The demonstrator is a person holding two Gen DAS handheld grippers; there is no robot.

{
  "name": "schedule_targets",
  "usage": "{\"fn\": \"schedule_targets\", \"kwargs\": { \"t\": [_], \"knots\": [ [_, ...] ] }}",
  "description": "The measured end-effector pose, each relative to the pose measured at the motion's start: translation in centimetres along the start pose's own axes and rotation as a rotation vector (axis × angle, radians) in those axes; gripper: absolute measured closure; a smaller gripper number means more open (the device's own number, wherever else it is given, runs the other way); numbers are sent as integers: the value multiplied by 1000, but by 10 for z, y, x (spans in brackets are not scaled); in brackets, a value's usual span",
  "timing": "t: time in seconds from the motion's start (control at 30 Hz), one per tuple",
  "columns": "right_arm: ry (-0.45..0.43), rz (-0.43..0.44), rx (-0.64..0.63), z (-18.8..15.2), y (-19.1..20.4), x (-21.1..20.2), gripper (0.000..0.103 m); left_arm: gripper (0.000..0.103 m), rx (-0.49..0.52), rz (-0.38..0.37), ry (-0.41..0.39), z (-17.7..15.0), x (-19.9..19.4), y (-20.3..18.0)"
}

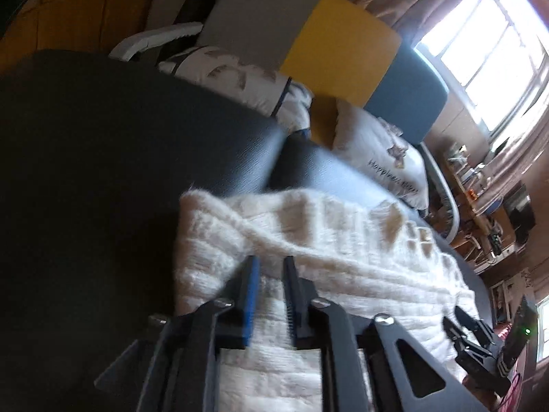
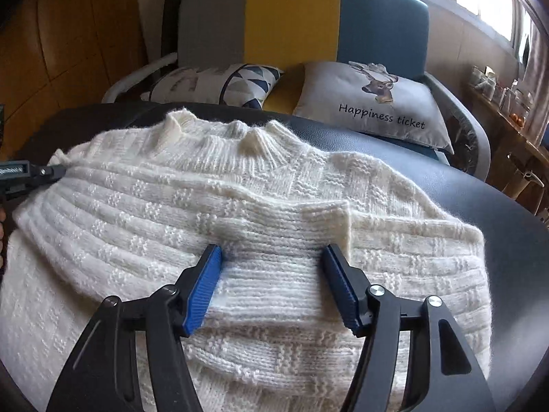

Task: Fold clothes
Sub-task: 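Open both tools to release the folded sleeve on the sweater, then move both open tools back above the sweater body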

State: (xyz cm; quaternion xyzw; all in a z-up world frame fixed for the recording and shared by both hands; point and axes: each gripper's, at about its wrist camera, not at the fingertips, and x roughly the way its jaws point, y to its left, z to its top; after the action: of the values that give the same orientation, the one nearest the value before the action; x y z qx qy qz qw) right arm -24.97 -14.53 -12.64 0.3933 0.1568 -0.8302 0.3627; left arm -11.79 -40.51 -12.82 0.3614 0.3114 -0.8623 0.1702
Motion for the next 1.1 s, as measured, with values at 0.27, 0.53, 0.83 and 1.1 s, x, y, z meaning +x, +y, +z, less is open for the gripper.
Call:
{"fn": "schedule_targets", "kwargs": {
  "t": [0.27, 0.53, 0.83, 1.1],
  "knots": [
    [-6, 210, 91, 9, -37, -29, 34, 83, 266, -24, 18, -8, 13, -68],
    [44, 143, 45, -2, -31, 9, 24, 82, 266, 39, 29, -22, 22, -67],
    [-51, 377, 74, -20, -37, -60, 19, 82, 487, -126, 25, -48, 1, -133],
    [11, 430, 236, -27, -56, -20, 19, 82, 609, -131, 158, -91, 24, -154]
  ]
}}
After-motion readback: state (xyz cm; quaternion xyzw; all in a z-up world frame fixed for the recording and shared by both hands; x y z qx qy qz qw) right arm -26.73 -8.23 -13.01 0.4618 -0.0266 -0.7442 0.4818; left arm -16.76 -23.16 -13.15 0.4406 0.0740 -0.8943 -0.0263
